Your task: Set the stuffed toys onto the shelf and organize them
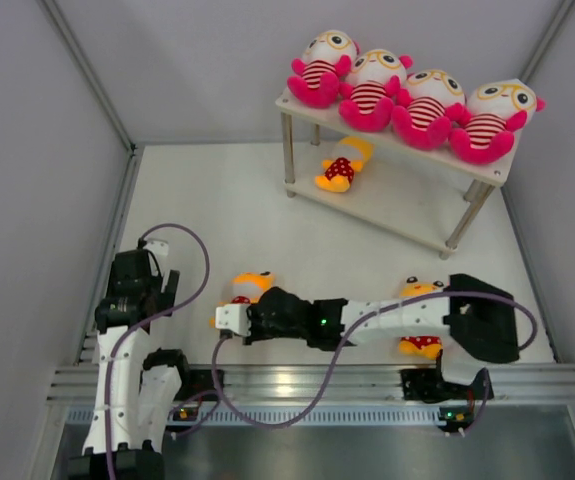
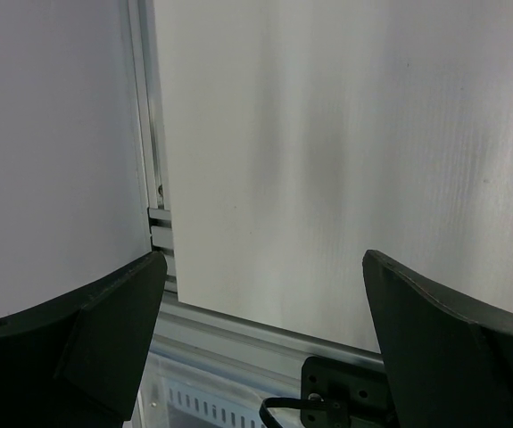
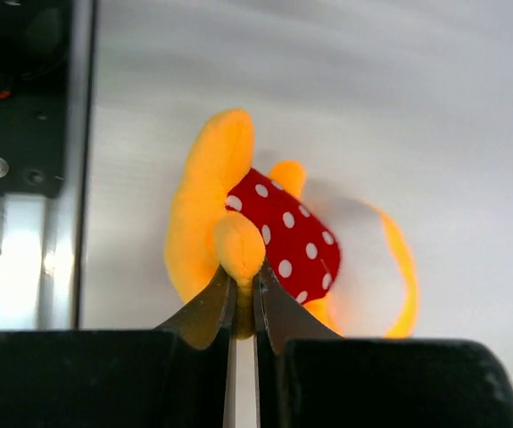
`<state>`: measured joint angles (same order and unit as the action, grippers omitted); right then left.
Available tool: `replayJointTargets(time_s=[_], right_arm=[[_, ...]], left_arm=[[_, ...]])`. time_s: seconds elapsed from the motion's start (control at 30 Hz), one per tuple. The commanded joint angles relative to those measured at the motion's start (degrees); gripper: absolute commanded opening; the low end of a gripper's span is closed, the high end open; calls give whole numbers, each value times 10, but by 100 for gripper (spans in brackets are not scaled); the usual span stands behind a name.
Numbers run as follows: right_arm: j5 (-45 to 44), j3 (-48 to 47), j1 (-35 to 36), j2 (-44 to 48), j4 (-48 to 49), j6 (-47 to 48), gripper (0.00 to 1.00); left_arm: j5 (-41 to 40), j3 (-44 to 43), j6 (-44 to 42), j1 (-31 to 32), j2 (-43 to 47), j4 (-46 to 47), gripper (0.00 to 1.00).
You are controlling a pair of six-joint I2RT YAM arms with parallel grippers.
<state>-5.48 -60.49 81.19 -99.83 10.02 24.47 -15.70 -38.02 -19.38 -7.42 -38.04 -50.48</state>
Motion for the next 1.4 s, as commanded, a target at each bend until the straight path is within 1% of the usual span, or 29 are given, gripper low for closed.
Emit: replayJointTargets(time_s=[0.0,0.03,0.07,0.1,0.13,0.17,0.2,0.23,0.27,0.33,0.47,0.53,0.63,0.7,0.8,0.9,1.07,1.23,1.33,1.37], right_arm=[[25,41,-76,154,-39,36,0],[31,54,-98,202,-54,45,0],[36,77,-144,225,-82,71,0],[38,86,-169,246,-92,84,0],[46,94,-212,288,-98,96,0],[51,107,-234,307,-114,112,0],[92,112,-259,324,-116,120,0],[106,117,-283,347,-117,128,0],[114,125,-330,353,-117,146,0],[121,129,-389,356,-116,167,0],[115,120,-439,331,-127,253,0],[126,103,-472,302,-147,276,0],[154,99,-522,270,-136,326,0],[154,93,-531,261,-127,364,0],[171,66,-535,260,-124,377,0],[185,57,-559,247,-114,379,0],[205,69,-578,210,-106,414,0],[206,36,-599,156,-112,439,0],[200,26,-603,135,-125,450,6],[195,29,-604,134,-122,451,9]], left_arm=[[14,-7,11,1,2,29,98],[17,-8,12,1,2,29,98],[22,-8,11,1,2,30,98],[22,-6,11,2,3,34,97],[18,-4,13,2,8,42,97],[16,-1,14,2,11,46,97],[20,0,12,1,14,48,97],[23,2,10,1,17,49,97],[30,2,7,1,18,51,97],[32,4,7,0,16,53,97],[33,6,6,2,17,54,97],[33,6,6,2,17,54,97],[35,6,5,2,16,54,97],[34,6,5,1,15,53,97],[33,6,6,1,11,54,97],[35,6,5,1,10,54,97],[34,5,4,1,6,54,97],[34,6,5,1,9,53,97],[33,5,5,1,6,54,97],[33,6,5,1,5,53,97]])
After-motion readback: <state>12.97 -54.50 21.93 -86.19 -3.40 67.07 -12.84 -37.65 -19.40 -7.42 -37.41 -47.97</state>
